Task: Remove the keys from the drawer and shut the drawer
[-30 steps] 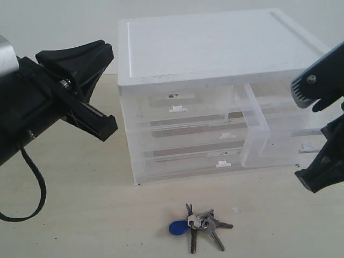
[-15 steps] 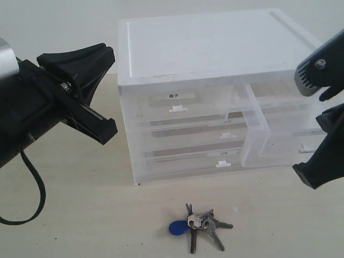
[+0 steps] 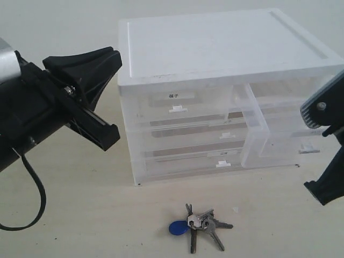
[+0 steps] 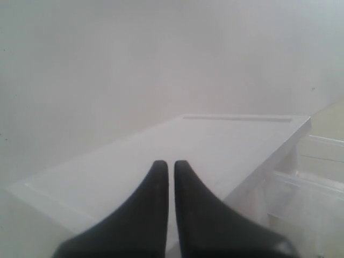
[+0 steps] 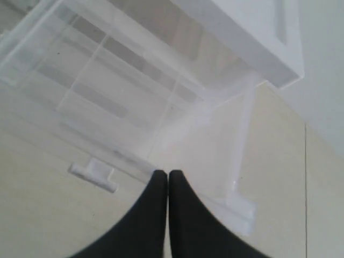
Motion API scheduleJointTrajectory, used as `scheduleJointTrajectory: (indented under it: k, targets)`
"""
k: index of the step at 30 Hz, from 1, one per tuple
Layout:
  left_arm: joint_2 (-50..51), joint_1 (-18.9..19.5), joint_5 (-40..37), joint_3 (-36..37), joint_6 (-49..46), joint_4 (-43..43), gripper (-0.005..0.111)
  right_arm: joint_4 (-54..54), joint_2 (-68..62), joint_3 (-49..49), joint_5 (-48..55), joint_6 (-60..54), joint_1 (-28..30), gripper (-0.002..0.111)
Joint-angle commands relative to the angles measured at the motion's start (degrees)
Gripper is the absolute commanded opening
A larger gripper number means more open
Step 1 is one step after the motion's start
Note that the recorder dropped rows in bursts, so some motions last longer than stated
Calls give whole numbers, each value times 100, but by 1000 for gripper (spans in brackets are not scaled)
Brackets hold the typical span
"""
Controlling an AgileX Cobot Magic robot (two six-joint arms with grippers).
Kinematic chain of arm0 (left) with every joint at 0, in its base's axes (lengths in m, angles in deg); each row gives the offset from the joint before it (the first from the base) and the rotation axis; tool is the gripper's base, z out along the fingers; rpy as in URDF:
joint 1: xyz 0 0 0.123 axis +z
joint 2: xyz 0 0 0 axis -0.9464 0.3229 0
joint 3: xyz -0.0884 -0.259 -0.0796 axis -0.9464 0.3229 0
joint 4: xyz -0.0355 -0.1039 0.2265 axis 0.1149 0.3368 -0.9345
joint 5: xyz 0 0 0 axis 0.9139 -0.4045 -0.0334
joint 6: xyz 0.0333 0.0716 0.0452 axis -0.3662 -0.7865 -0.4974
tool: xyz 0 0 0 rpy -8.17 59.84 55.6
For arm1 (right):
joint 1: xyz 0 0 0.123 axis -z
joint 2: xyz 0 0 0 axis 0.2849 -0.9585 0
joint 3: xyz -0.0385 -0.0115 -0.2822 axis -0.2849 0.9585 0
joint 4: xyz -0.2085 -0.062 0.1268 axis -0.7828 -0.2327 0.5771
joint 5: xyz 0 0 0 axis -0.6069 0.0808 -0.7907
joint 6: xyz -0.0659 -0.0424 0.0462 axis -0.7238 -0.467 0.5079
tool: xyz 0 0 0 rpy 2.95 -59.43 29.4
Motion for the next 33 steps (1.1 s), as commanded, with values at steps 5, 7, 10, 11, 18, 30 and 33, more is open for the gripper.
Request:
scheduleJointTrajectory:
  k: [5, 7, 10, 11, 18, 30, 33]
  targets:
    - [26, 10, -67, 45, 72, -51, 5, -512, 10, 244, -145, 319, 50, 0]
    - [26, 10, -79, 45, 72, -51, 5, -699, 10, 140, -80, 384, 50, 0]
    - [26, 10, -114, 45, 72, -51, 5, -469, 90, -197, -95, 290, -148, 0]
    - [26, 10, -114, 45, 72, -51, 5, -484, 90, -208, -136, 279, -180, 0]
    - [26, 10, -83, 45, 72, -51, 5, -643, 85, -85, -317, 119, -212, 0]
    - [26, 10, -148, 45, 58, 40, 5, -2198, 1078, -729, 1329, 1006, 107, 0]
    - [-8, 10, -259, 45, 58, 254, 5, -1781, 1011, -970, 265, 1006, 1070, 0]
